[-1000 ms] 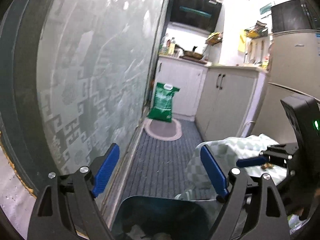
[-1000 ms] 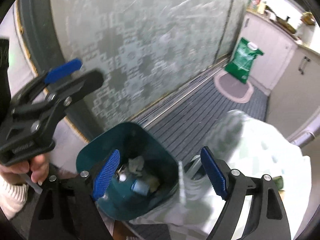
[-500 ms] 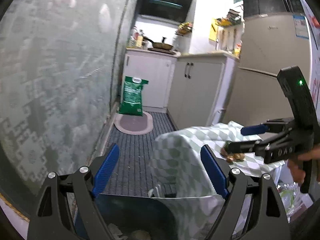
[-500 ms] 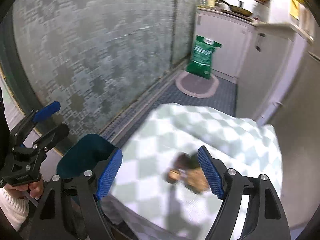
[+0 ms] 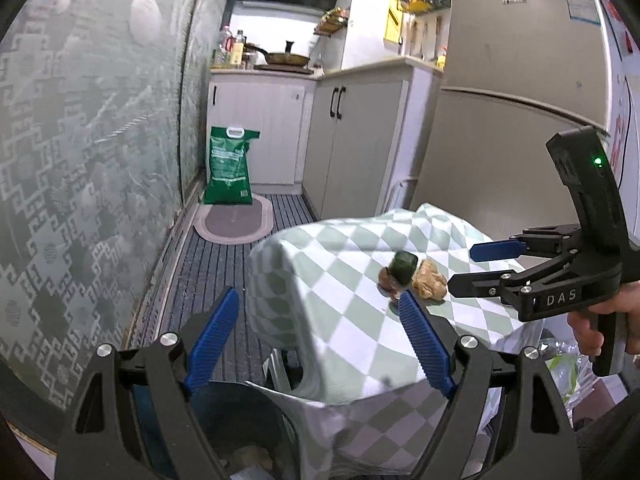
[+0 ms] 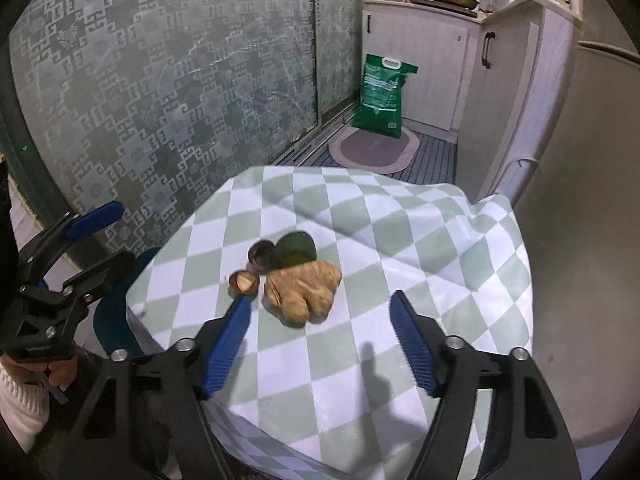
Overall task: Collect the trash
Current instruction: 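Move both tools back over the table toward the ginger and shells, then grasp the ginger root with the right tool while the left tool grasps a nut shell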
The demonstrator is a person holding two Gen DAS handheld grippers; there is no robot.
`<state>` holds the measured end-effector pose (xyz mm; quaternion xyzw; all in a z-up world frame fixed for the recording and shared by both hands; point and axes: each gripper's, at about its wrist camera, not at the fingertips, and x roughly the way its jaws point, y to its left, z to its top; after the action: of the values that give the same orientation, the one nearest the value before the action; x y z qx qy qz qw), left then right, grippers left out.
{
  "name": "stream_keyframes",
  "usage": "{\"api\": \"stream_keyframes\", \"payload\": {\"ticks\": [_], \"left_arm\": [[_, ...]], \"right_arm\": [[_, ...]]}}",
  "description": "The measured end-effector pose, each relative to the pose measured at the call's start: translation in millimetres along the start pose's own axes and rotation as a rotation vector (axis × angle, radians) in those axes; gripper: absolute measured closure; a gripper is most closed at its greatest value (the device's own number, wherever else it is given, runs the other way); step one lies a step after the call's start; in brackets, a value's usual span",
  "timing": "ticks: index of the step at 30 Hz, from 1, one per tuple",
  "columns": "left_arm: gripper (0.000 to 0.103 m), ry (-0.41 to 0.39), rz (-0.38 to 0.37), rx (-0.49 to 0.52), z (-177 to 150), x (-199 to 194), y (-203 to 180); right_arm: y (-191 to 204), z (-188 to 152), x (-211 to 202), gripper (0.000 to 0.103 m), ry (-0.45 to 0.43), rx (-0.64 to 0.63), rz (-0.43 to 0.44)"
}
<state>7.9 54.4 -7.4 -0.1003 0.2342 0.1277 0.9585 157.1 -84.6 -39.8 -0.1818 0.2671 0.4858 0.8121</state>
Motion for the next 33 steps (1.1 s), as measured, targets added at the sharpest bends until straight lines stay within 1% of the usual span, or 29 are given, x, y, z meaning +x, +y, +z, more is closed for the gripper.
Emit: {"api": "stream_keyframes", "payload": {"ticks": [4, 9, 11, 14, 18, 19, 20, 23, 25, 26, 29, 32, 33], "left_arm": [[0.021, 0.042, -0.024, 0.005, -2, 10, -9], [0.024, 0.075, -0.061, 0.029, -5, 17, -19], [0.025, 0.095, -0.076, 0.039, -7, 20, -22], [0.027, 0.111, -0.073, 0.059, -10, 23, -27], [0.027, 0.117, -0.093, 0.059, -9, 24, -26], [0.029, 0.111, -0.091, 0.06, -8, 24, -26], [0.037, 0.103, -0.097, 0.06, -7, 23, -26], [0.038, 0.069, -0.09, 0.079, -3, 20, -30], [0.038, 0.062, -0.094, 0.119, -1, 22, -38], [0.038, 0.071, -0.097, 0.137, -1, 25, -42], [0.05, 0.115, -0.097, 0.171, -2, 36, -50], [0.056, 0.155, -0.076, 0.174, -4, 48, -52], [0.059, 0.164, -0.071, 0.171, -3, 51, -52]], "right_arm": [[1, -4, 8, 0.037, 0.008, -0.041, 0.035], [-2, -5, 17, 0.038, 0.005, -0.046, 0.062], [-1, -3, 22, 0.041, 0.014, -0.05, 0.061], [3, 2, 30, 0.049, 0.032, -0.062, 0.047], [3, 4, 35, 0.054, 0.031, -0.057, 0.069], [2, 5, 35, 0.055, 0.03, -0.053, 0.074], [0, 4, 35, 0.055, 0.027, -0.041, 0.082], [-5, 3, 31, 0.056, 0.024, -0.028, 0.077], [-13, 2, 24, 0.055, 0.016, -0.005, 0.071], [-16, 1, 21, 0.055, 0.012, 0.005, 0.069], [-28, 0, 12, 0.055, -0.005, 0.036, 0.06], [-36, -3, 5, 0.055, -0.017, 0.054, 0.061], [-37, -4, 3, 0.055, -0.018, 0.053, 0.063]]}}
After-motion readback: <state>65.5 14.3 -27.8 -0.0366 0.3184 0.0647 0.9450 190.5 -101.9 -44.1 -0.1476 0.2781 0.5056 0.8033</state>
